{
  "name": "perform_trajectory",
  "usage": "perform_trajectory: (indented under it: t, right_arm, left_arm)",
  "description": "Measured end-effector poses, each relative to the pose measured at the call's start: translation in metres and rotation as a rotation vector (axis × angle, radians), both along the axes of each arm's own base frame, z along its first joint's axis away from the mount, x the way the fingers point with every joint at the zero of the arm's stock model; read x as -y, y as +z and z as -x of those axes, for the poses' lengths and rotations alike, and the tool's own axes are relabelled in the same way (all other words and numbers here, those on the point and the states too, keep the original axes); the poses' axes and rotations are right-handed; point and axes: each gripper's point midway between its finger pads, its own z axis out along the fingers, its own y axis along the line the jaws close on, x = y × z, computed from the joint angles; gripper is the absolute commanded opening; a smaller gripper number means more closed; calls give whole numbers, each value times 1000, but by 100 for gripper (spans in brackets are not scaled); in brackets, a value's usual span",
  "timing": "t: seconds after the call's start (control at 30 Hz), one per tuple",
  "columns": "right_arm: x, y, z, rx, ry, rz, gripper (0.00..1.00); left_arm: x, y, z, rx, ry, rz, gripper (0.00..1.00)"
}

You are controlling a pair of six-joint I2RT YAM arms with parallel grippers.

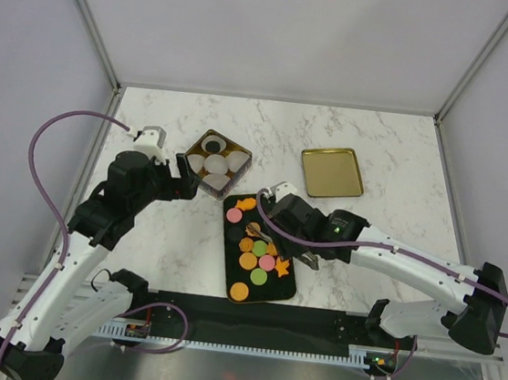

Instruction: Pack the cookies

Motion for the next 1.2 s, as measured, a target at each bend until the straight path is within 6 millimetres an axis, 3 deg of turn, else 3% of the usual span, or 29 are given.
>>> perform_trajectory:
  t: [0.8,1.2]
  right_arm:
    - [-18,-23,-1,2,-8,38,57]
    - [-17,-31,2,-5,-8,46,56]
  left_arm:
    - [0,-4,0,-7,0,-3,100]
    - [1,-5,0,-13,-3,-3,100]
